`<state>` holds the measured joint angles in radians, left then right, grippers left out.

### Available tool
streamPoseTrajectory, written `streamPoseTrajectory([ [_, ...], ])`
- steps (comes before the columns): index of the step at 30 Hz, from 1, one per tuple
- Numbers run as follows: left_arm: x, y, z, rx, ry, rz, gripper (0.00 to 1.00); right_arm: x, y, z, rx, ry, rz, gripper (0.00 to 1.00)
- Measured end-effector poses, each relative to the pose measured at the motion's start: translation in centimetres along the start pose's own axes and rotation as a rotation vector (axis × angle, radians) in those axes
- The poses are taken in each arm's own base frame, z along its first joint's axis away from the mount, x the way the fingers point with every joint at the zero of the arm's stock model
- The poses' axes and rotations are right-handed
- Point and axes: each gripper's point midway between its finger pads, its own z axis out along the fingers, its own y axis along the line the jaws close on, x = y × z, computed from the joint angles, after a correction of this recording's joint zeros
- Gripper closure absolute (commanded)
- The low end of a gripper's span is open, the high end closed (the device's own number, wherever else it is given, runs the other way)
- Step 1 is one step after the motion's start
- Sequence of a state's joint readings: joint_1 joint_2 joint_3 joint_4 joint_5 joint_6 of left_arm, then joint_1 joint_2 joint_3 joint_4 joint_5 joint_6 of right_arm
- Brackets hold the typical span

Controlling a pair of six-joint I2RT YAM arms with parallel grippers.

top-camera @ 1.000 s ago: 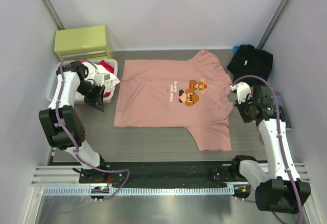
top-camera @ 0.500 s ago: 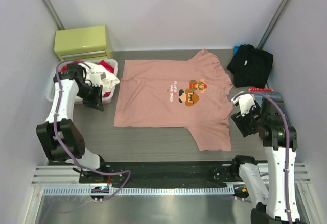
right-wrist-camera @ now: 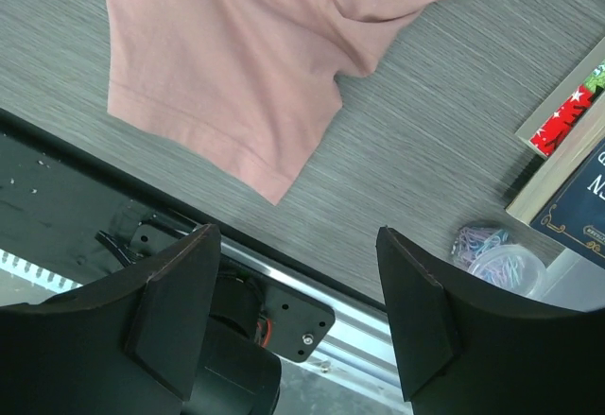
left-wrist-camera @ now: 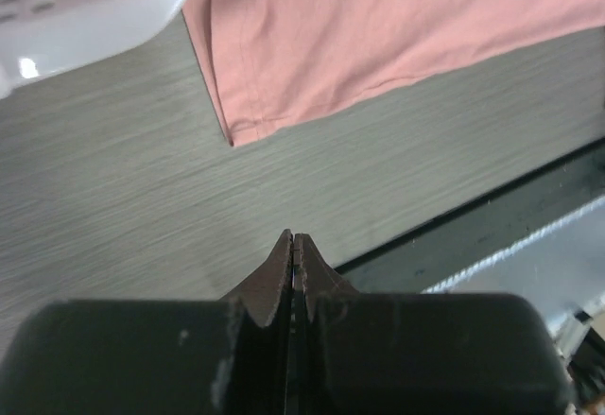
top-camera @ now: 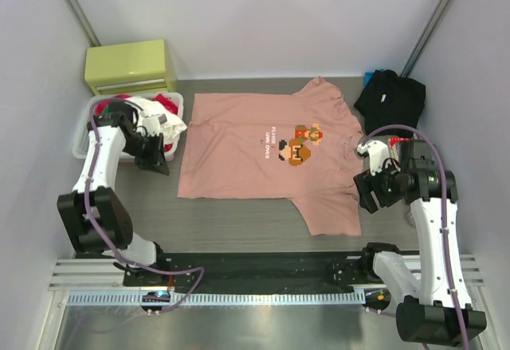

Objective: Fold and stack the t-shirts
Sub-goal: Fold the flattened tshirt in 1/3 of the way

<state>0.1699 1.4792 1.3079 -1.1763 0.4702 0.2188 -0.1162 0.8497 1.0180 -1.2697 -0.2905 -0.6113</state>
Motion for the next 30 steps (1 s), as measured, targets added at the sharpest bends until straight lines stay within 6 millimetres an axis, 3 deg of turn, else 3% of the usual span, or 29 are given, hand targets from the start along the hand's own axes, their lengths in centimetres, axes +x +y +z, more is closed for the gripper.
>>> streamPoseTrajectory([
  [4,1.9,0.1,1.4,0.053,0.137,-0.034,1.0,-0.4,0.0,0.2,-0.012,-0.008,0.02,0.27],
  [12,0.8,-0.1,0.5,0.087,0.133,0.058,0.99,-0.7,-0.7,0.7,0.002,0.005,0.016,0.24],
  [20,1.1,-0.2,0.5,0.102,0.142,0.087,0.99,0.1,-2.1,4.7,-0.077,0.154,0.034,0.2],
  [30,1.3,0.3,1.3,0.106,0.178,0.069,0.99,1.8,-3.3,7.9,-0.14,0.27,0.064,0.22],
])
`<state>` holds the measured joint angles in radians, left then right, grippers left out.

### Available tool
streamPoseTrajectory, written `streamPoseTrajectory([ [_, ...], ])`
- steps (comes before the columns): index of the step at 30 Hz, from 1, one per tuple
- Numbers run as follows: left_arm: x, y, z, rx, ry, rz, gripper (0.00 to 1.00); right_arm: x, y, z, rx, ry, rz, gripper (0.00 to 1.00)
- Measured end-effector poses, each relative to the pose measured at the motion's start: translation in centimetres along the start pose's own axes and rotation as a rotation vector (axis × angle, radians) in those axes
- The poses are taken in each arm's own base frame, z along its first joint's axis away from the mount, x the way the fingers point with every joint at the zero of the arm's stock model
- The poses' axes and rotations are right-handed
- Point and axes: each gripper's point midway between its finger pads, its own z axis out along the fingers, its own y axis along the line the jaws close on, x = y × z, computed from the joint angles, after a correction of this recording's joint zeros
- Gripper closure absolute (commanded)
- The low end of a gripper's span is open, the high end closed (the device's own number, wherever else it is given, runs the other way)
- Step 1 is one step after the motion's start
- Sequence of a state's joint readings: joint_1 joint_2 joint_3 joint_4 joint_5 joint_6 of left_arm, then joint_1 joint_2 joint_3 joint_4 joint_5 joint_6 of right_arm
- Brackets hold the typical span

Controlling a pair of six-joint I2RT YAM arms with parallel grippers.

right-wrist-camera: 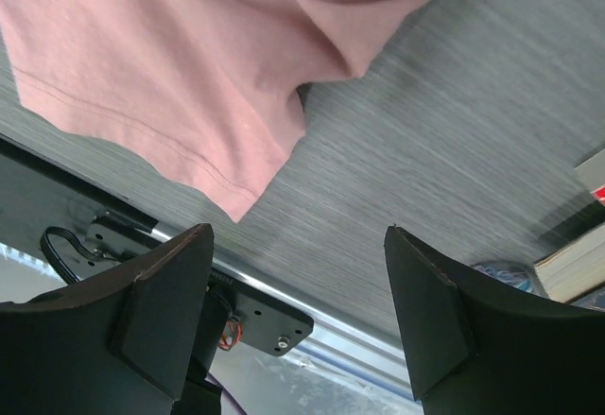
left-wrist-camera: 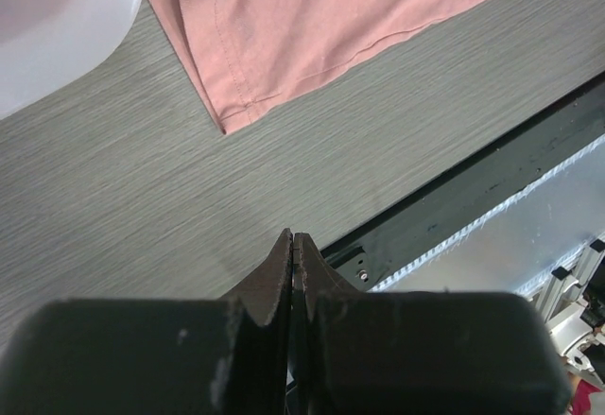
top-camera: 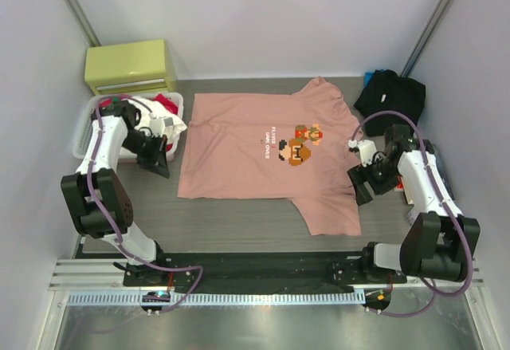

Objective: Fold and stack the t-shirts
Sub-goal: Fold the flattened tshirt in 1/3 of the way

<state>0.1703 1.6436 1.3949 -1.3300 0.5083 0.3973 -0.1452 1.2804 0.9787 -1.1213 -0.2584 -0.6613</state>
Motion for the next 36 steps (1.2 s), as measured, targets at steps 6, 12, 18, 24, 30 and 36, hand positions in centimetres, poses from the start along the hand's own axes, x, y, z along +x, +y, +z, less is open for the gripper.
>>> streamPoseTrajectory([
  [6,0.9,0.2,0.5,-0.012,0.03,-0.044,0.99,2.9,-0.3,2.3,-0.052,0.101,0.006,0.23],
  [12,1.3,0.6,0.8,-0.036,0.045,-0.089,0.99,4.4,0.3,4.5,-0.123,0.162,0.019,0.26],
  [18,1.3,0.9,0.8,-0.051,0.044,-0.096,0.99,4.2,0.4,5.2,-0.134,0.14,0.013,0.25],
  [24,0.6,1.4,1.0,-0.069,0.02,-0.1,0.99,4.7,0.7,6.6,-0.179,0.167,0.024,0.27],
  [30,1.1,2.3,2.0,-0.092,0.038,-0.107,0.99,4.6,0.7,6.9,-0.189,0.167,0.032,0.27],
  [36,1.2,2.9,2.8,-0.09,0.059,-0.116,0.99,4.2,0.8,7.1,-0.212,0.173,0.055,0.27],
])
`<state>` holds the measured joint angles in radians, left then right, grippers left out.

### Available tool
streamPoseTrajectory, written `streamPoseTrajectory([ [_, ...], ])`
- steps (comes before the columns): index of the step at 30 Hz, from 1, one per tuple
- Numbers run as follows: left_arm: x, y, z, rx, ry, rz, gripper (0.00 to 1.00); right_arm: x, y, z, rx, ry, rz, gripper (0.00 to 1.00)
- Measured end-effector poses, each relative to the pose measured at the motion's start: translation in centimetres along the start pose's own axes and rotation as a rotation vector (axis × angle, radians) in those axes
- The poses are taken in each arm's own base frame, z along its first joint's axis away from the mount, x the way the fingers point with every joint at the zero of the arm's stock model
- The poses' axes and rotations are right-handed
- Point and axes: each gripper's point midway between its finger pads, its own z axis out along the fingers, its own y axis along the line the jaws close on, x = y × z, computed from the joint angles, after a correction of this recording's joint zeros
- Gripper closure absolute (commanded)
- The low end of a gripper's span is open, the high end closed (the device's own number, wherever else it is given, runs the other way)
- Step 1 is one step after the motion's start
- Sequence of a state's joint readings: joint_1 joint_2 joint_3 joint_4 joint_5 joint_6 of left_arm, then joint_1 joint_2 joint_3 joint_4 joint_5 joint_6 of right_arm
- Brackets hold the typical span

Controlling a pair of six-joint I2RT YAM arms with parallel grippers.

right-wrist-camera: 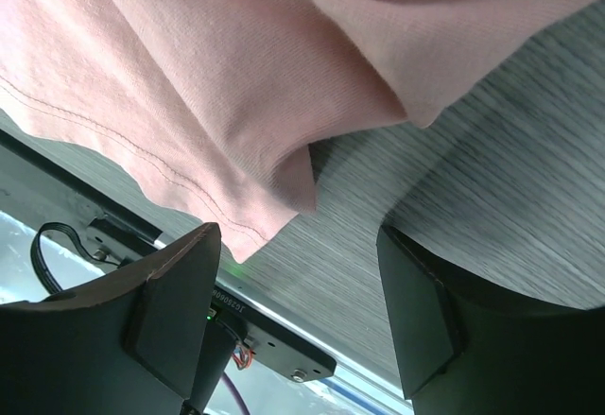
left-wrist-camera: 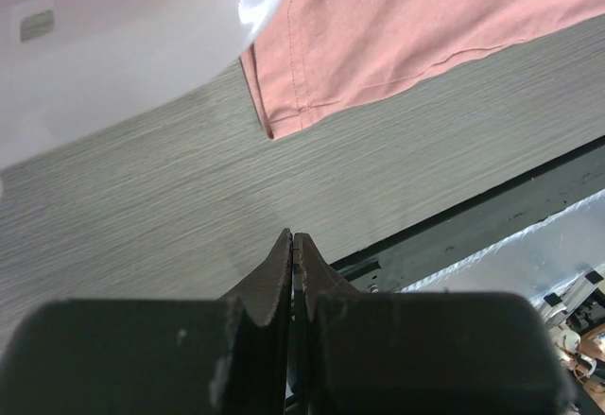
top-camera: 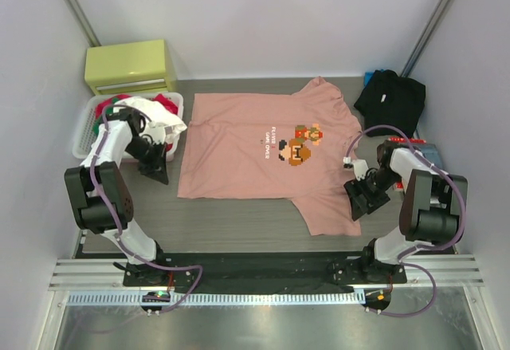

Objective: Fold and stack the t-shirts
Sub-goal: Fold the flattened tshirt in 1/3 of the way

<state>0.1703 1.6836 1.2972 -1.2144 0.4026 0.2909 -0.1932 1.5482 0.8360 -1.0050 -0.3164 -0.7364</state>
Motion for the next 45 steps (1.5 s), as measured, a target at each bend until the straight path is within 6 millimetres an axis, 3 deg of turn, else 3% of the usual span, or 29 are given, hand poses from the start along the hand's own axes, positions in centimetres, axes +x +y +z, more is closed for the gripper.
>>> streamPoseTrajectory([
  [9,-0.4,0.0,0.4,0.013,-0.005,0.001,0.99,-0.7,0.8,0.2,-0.091,0.019,0.007,0.28],
  [17,-0.4,-0.3,1.7,0.081,0.03,-0.023,0.99,-1.2,3.0,0.6,-0.274,0.024,-0.001,0.31],
  [22,-0.6,-0.4,1.6,0.082,0.024,-0.02,0.99,-1.2,4.0,1.3,-0.366,0.032,0.016,0.55],
  [23,-0.7,-0.4,1.5,0.082,0.023,-0.019,0.99,-1.2,4.1,1.6,-0.382,0.035,0.021,0.7],
  [24,-0.7,-0.4,1.5,0.081,0.021,-0.018,1.0,-1.1,4.2,1.8,-0.391,0.038,0.023,0.99],
  [27,-0.8,-0.3,1.4,0.078,0.02,-0.016,1.0,-1.3,3.5,2.6,-0.365,0.024,-0.009,0.99],
  [37,-1.1,-0.2,1.2,0.07,0.013,-0.01,1.0,-1.7,3.4,2.6,-0.352,0.003,-0.017,0.99],
  [45,0.4,1.1,2.4,0.002,0.029,0.002,1.0,-4.5,2.5,0.8,-0.271,-0.126,-0.066,0.99],
])
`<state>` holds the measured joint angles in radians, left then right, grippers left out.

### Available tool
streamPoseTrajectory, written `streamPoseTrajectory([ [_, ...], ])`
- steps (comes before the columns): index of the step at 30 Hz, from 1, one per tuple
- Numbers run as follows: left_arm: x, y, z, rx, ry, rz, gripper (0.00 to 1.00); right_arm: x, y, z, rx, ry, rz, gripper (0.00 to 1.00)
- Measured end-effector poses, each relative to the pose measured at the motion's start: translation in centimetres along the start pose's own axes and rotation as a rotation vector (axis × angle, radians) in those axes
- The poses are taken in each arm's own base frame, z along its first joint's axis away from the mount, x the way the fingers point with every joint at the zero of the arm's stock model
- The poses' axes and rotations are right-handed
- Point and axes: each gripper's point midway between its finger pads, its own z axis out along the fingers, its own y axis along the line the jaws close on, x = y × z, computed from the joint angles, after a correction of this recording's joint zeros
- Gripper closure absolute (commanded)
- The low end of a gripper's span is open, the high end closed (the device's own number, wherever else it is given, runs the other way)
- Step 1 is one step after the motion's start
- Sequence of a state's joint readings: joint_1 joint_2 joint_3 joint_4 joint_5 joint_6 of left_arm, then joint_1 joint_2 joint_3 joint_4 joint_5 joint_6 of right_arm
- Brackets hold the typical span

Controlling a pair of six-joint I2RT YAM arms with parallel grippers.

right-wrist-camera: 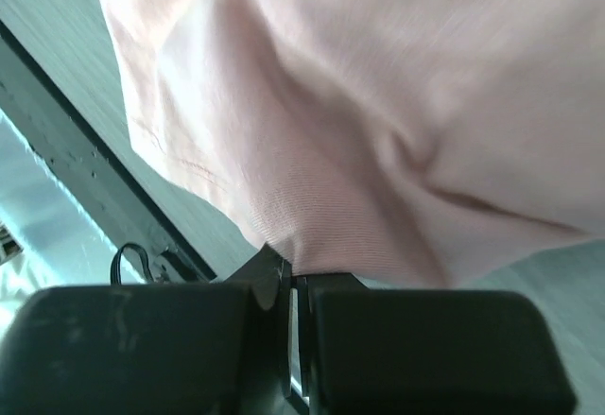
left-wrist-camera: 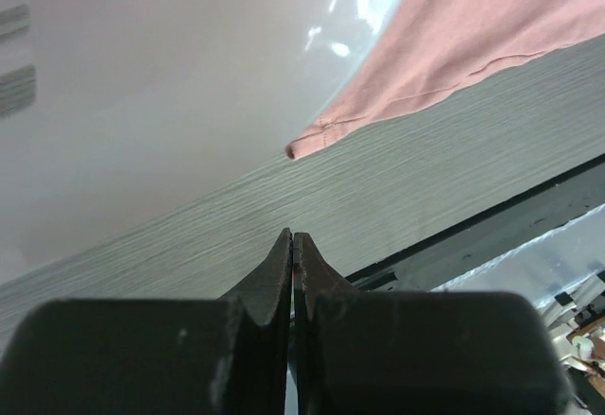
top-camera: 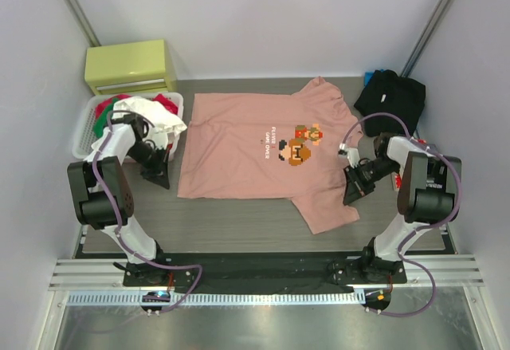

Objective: Fold and stack the t-shirts
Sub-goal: Fold the flattened tshirt in 1/3 of the way

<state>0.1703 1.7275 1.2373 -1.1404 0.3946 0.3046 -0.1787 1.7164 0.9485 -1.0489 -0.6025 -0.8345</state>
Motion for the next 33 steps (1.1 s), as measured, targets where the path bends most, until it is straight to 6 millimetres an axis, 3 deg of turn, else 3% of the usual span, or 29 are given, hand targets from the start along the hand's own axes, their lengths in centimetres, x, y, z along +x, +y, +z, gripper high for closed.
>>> streamPoseTrajectory([
  [6,0.1,0.6,0.5,-0.02,-0.002,0.021,1.0,-3.4,-0.7,-1.6,0.032,-0.087,-0.03,0.99],
  [11,0.6,0.7,1.0,-0.018,0.01,0.028,1.0,-4.8,-1.4,-1.7,0.026,-0.115,-0.013,0.99],
  [14,0.7,0.8,1.0,-0.018,0.012,0.039,1.0,-5.5,-2.0,-1.3,0.014,-0.124,0.011,0.67],
  [15,0.7,0.8,1.0,-0.018,0.012,0.042,1.0,-5.8,-2.3,-1.2,0.012,-0.127,0.019,0.51],
  [18,0.7,0.8,1.0,-0.017,0.012,0.046,1.0,-6.3,-2.8,-0.8,0.0,-0.133,0.033,0.34],
  [27,1.4,0.8,1.5,-0.012,0.026,0.048,1.0,-6.4,-2.3,-0.6,-0.017,-0.152,0.036,0.32],
  [33,1.4,0.8,1.5,-0.012,0.027,0.058,1.0,-5.2,-1.7,-1.4,0.033,-0.143,0.009,0.31],
])
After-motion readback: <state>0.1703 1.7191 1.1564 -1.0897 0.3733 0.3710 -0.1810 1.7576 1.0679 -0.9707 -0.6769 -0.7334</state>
